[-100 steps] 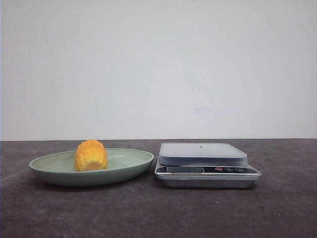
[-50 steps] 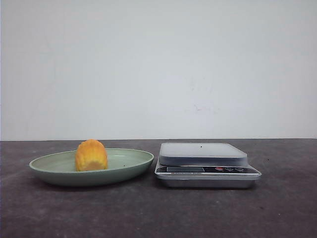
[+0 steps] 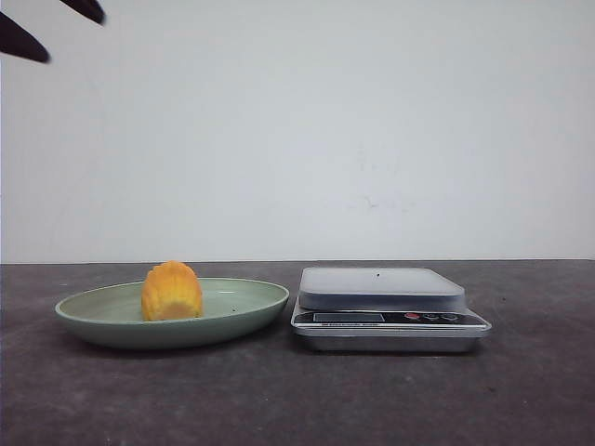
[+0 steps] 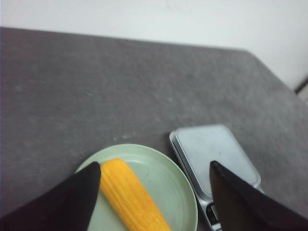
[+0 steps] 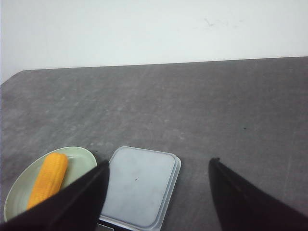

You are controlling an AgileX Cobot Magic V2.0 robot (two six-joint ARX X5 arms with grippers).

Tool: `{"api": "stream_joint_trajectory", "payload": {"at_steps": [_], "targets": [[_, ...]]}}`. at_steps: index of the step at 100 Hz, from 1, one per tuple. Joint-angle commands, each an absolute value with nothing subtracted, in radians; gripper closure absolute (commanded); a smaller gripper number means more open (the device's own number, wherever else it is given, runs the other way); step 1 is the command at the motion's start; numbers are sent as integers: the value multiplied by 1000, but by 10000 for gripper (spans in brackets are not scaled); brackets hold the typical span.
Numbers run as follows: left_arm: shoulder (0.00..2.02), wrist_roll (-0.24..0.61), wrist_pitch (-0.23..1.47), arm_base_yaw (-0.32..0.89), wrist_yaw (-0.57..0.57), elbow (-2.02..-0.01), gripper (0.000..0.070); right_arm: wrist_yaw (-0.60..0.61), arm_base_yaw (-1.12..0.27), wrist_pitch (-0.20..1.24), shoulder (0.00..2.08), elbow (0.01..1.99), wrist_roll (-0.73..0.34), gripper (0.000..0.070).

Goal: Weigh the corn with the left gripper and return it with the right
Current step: 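Lower the left gripper onto the corn cob on the plate and close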

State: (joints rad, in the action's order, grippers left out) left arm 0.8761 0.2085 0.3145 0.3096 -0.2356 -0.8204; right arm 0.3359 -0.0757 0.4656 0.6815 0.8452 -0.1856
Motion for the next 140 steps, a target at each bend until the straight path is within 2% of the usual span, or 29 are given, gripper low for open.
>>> {"api": "stream_joint_trajectory", "payload": {"at_steps": [1,26,42,72,101,106,109,127,140], "targets": [[917,167,289,342,-225,-842,264,333,-78,465,686,867,-171,280],[1132,140,220,450,-89,-842,264,332,-78,480,685,867,-170,270],[1273,179,205,461,-45,-842,265,332,-78,479,685,867,-170,270],[1466,244,166,486,-43,-842,264,332,-78,467,685,867,-168,270],[1552,299,135,512,-32,-842,268,333,-78,468,685,867,-168,270],[1553,307,135,513,-22,-842,297,332,-78,471,685,867,-168,270],[1553,307,134,514,-22,-842,340,332,-78,472,685,867,-168,270],[1553,304,136,518,-22,-842,697,332,-78,473,685,867,-169,271],[1546,308,138,519,-22,-845,696,332,-78,473,685,867,-169,271]]}}
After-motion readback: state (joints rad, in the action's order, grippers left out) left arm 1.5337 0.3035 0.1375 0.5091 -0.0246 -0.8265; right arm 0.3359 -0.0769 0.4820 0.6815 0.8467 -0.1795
